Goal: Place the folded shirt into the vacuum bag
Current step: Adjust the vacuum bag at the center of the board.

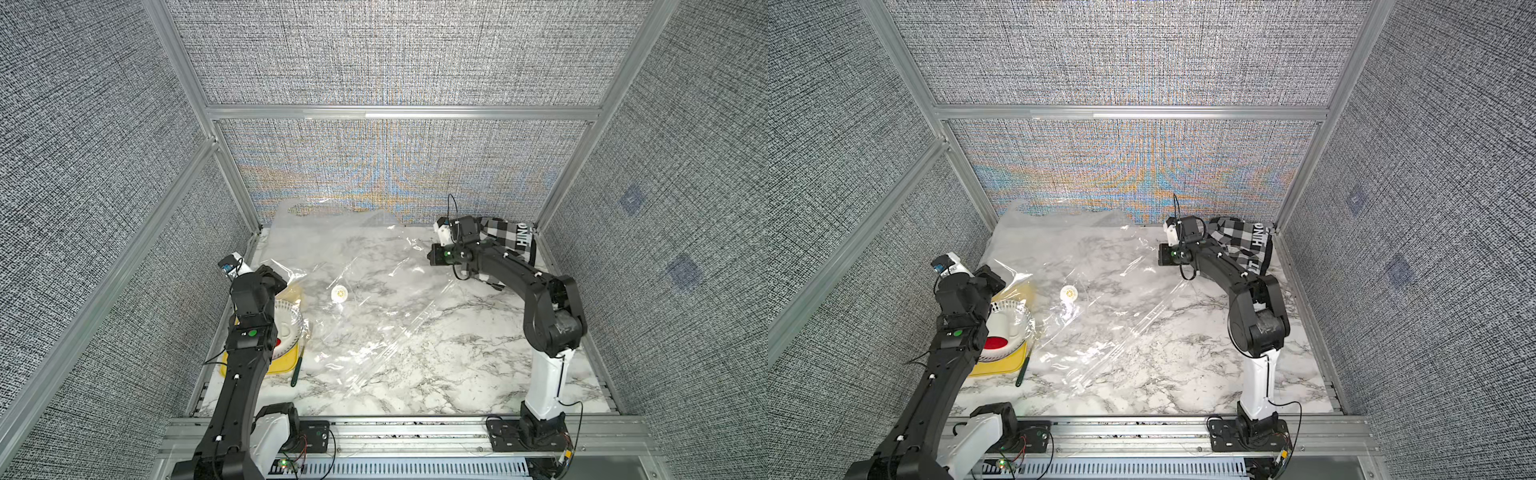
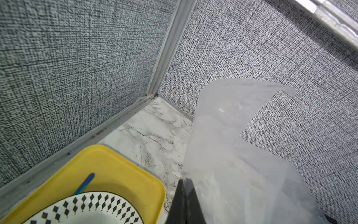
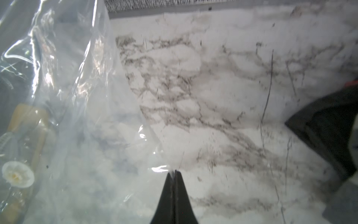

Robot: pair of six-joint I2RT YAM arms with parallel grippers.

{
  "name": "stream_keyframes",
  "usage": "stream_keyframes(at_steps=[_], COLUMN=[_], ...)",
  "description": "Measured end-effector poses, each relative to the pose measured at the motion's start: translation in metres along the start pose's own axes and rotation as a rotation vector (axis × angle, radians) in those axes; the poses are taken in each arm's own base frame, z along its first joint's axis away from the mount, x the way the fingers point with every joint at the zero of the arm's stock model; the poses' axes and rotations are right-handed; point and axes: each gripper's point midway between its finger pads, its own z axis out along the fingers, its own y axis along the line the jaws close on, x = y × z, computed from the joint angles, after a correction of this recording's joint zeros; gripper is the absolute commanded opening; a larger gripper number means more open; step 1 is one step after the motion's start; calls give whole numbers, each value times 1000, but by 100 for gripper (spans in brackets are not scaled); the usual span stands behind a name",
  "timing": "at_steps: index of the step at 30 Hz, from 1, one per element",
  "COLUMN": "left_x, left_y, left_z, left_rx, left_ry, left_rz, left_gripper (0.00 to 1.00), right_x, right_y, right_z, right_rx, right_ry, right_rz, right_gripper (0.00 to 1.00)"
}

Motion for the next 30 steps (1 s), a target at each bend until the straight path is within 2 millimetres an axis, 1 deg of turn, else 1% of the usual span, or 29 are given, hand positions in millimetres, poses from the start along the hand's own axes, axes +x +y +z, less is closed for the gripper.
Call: stream_keyframes(at_steps=[3,6,8,9,12,13,14,15,16,17,18,19,20,22,24,27,29,30], left_x=[0,1,-1,1,6,7,12,16,20,25,28,30,30,28,20,0,-3,-1], left_y=[9,21,33,42,66,72,81,90,98,108,116,121,123,124,119,91,62,49], left_z=[-3,-1,5,10,30,36,42,46,48,49,48,47,45,40,33,24,19,17], left_rx=[-13,-49,-109,-161,-311,-349,-401,-452,-501,-557,-603,-638,-661,-686,-688,-609,-513,-471], left_ry=[-69,-113,-133,-124,-53,-28,11,42,68,99,121,141,153,172,181,169,180,194], left_rz=[1,5,3,7,8,3,3,9,12,17,20,28,37,42,49,86,124,142], left_gripper=[0,0,0,0,0,6,29,46,58,73,83,90,93,97,99,100,100,100], right_x=[-32,-52,-59,-60,-55,-53,-49,-46,-43,-39,-35,-33,-32,-31,-40,-63,-72,-72], right_y=[-2,-6,-6,-5,-1,1,3,3,1,-2,-4,-5,-7,-6,-3,4,6,6], right_z=[15,31,44,51,72,78,85,89,92,96,98,99,98,93,79,49,28,21], right_rx=[2,-2,-27,-43,-93,-113,-137,-151,-150,-147,-152,-159,-158,-159,-162,-174,-175,-173], right_ry=[-22,-31,-34,-28,-3,5,16,24,28,36,44,47,46,49,27,-36,-71,-76], right_rz=[-8,-8,-7,-2,20,27,39,51,63,89,96,103,108,120,116,101,94,95], right_gripper=[0,0,0,0,0,0,6,16,26,40,47,53,58,68,74,80,83,85])
